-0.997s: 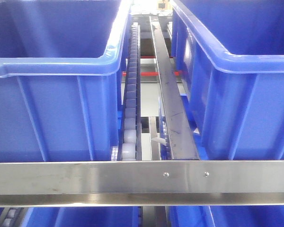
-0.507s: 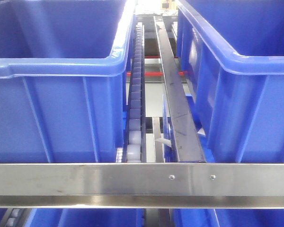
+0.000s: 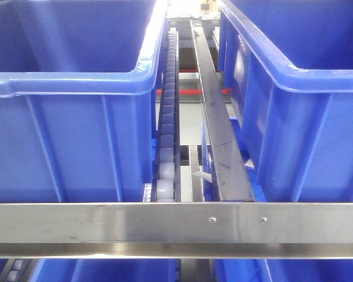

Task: Pick and sort blue part to right shelf
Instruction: 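Lower the right gripper's part into a blue bin and open it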

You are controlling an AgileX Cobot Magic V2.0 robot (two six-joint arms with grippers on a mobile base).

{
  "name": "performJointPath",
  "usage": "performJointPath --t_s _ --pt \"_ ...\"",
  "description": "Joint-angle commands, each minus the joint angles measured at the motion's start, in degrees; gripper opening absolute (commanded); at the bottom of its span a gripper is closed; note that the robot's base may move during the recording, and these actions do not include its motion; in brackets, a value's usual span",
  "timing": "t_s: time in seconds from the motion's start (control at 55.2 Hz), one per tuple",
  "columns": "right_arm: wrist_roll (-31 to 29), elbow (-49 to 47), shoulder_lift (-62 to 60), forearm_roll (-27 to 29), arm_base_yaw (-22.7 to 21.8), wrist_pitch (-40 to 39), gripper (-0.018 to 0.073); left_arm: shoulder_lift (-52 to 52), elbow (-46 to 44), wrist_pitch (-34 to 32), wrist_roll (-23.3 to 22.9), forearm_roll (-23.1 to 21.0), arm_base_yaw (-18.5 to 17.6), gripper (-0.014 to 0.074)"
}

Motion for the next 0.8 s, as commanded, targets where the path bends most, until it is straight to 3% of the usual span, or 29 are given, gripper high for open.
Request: performJointPath --t_s 0.0,0.471,0.562,0.689,0.779 --pt "-1.24 -4.22 2.71 0.43 -0.44 -3.97 0.0198 0.63 -1.56 -4.82 -0.44 -0.24 -0.19 0.0125" --pt "-1.24 -9.22 18.78 0.32 -0.44 -4.75 0.0222 0.63 -1.56 -4.82 -0.44 -0.24 -0.19 0.0125" --pt "-1.24 -9.22 18.94 0.32 -0.44 -4.48 0.0345 0.63 -1.56 -4.82 -0.44 -0.24 -0.19 0.0125" --pt "-1.24 -9.22 18.94 0.11 -0.44 -3.88 0.0589 0.63 -1.56 -4.82 -0.44 -0.24 -0.19 0.0125" --pt "-1.24 -9.22 18.83 -0.08 -0.44 -3.14 0.0607 0.63 -1.56 -4.82 -0.44 -0.24 -0.19 0.0125"
